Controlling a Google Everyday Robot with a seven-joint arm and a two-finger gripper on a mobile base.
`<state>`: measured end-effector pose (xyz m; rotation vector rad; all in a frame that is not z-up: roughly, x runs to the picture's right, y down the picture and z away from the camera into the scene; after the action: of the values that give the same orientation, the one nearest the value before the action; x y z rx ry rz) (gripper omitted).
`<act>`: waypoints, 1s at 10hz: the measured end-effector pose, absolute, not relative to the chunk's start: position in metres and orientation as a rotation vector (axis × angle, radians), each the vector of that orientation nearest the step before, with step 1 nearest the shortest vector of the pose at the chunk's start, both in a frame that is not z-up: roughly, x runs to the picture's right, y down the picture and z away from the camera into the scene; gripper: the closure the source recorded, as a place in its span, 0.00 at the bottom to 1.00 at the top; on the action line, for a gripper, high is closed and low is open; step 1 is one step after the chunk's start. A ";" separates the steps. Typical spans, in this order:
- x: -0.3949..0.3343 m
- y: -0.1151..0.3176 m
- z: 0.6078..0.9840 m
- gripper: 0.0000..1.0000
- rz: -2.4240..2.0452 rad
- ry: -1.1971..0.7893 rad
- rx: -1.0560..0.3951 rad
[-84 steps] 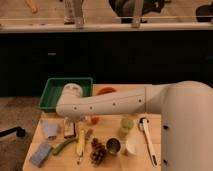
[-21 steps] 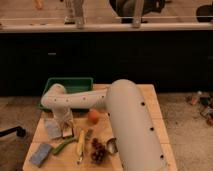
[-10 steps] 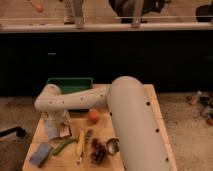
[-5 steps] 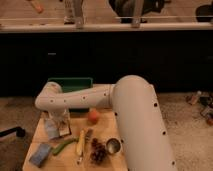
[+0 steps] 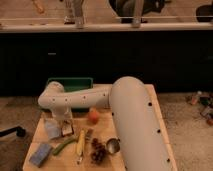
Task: Wipe table surface with eraser
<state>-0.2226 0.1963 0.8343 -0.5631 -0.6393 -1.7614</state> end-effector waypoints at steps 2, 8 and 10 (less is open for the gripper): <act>-0.223 0.202 0.844 1.00 -1.760 -0.655 -0.589; -0.193 0.193 0.855 1.00 -1.682 -0.637 -0.599; -0.192 0.177 0.860 1.00 -1.663 -0.623 -0.575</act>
<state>-0.1917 0.1766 0.8602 -0.5745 -0.6234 -1.6632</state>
